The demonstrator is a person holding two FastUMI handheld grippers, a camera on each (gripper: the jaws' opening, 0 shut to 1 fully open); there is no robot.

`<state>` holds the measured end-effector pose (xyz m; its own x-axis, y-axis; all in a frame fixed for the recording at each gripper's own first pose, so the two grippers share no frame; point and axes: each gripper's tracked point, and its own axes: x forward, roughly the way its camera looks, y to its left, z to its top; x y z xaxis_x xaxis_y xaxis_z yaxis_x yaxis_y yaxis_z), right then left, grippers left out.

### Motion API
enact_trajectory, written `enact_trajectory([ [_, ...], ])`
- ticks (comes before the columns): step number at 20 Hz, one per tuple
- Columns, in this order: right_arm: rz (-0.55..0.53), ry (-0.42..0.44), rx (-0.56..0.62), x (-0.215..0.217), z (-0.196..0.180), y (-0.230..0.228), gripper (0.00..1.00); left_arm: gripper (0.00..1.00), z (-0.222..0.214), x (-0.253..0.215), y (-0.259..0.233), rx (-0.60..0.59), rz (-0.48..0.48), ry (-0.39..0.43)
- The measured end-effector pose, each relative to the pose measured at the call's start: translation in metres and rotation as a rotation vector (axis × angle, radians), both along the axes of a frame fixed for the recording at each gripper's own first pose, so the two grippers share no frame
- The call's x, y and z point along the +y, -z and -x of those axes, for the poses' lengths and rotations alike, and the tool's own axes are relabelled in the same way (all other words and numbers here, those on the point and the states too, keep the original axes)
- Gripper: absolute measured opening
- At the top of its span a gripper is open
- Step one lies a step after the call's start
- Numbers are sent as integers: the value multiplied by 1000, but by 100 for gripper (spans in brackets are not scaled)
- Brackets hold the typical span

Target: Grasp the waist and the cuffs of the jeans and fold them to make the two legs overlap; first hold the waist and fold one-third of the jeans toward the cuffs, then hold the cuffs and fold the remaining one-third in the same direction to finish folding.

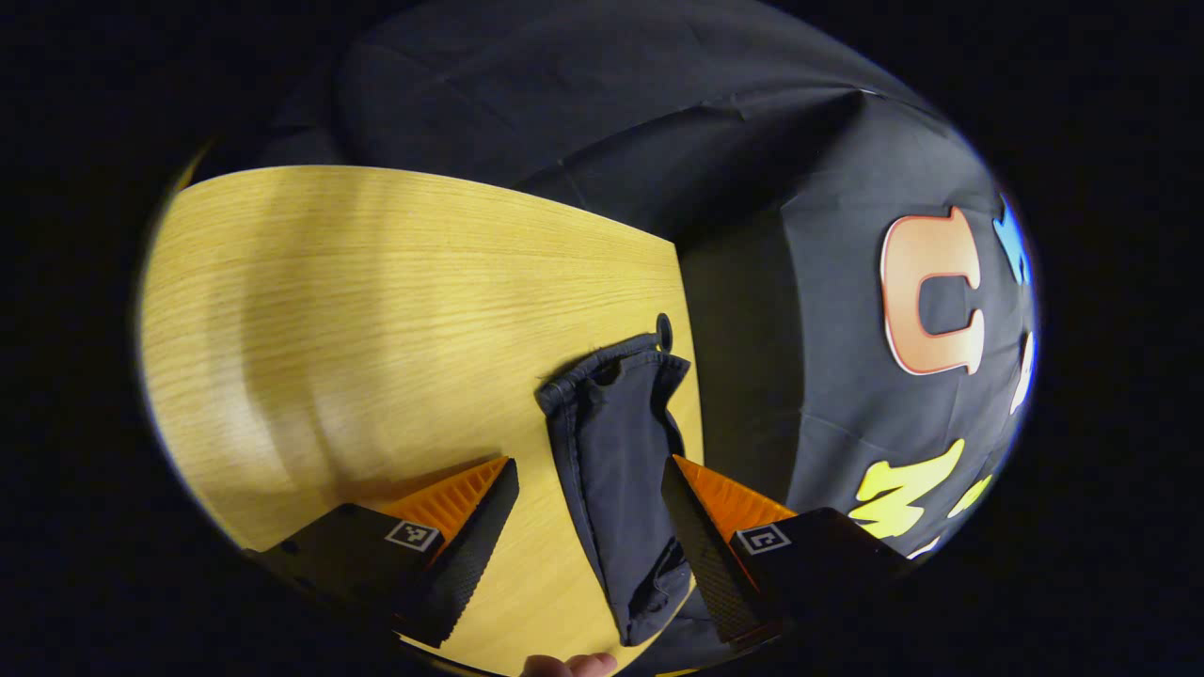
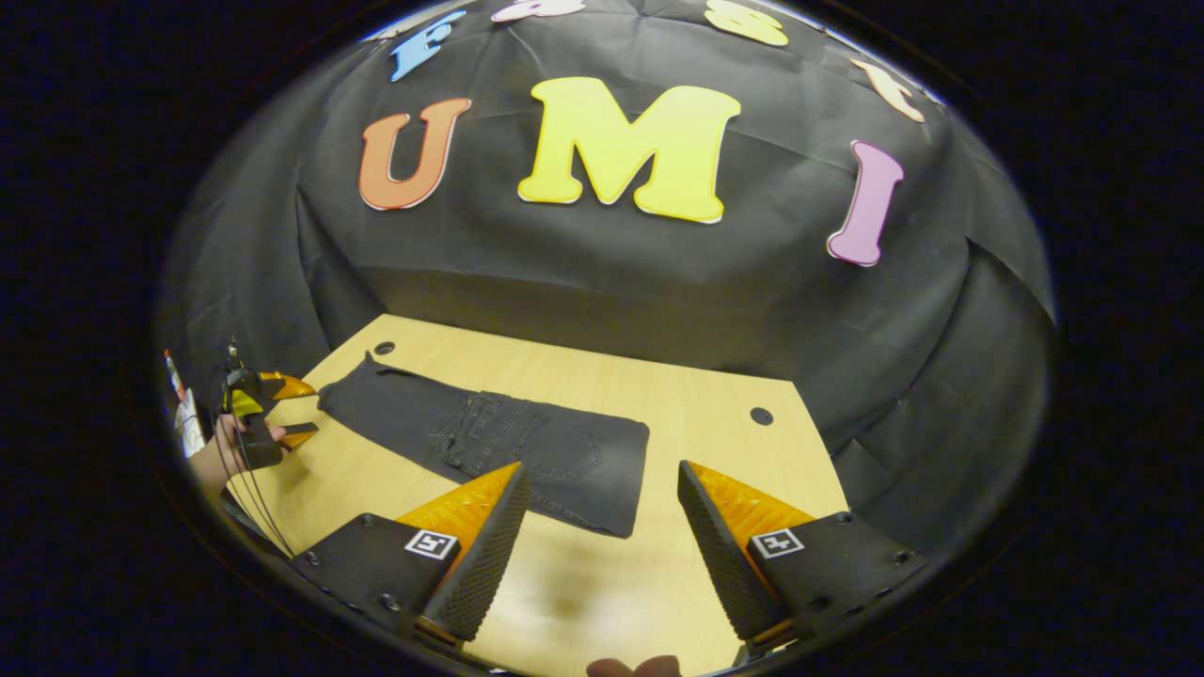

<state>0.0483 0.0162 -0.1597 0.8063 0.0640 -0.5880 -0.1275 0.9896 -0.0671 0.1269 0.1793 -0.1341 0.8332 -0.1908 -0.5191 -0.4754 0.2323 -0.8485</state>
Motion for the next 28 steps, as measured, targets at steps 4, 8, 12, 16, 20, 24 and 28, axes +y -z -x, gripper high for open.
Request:
enact_trajectory([
  [4,-15,33,22,-3,4,5,96,98,-27,-2,2,-27,-1,-12],
  [8,-19,69,46,-7,8,10,97,98,-58,-3,0,-80,-8,-28],
  [12,-18,118,73,-7,13,19,97,87,-76,-8,11,-112,-58,-14],
  [16,-15,132,87,-9,13,17,97,28,-80,-5,26,-84,-53,-52],
  [20,15,121,53,-8,12,14,97,8,-80,-8,9,-116,-47,-45],
  [24,-22,128,5,-12,12,5,96,6,-85,-30,-54,-233,-167,53],
  [28,-69,165,-33,-19,20,-1,97,6,-81,-74,-137,-366,-321,160],
])
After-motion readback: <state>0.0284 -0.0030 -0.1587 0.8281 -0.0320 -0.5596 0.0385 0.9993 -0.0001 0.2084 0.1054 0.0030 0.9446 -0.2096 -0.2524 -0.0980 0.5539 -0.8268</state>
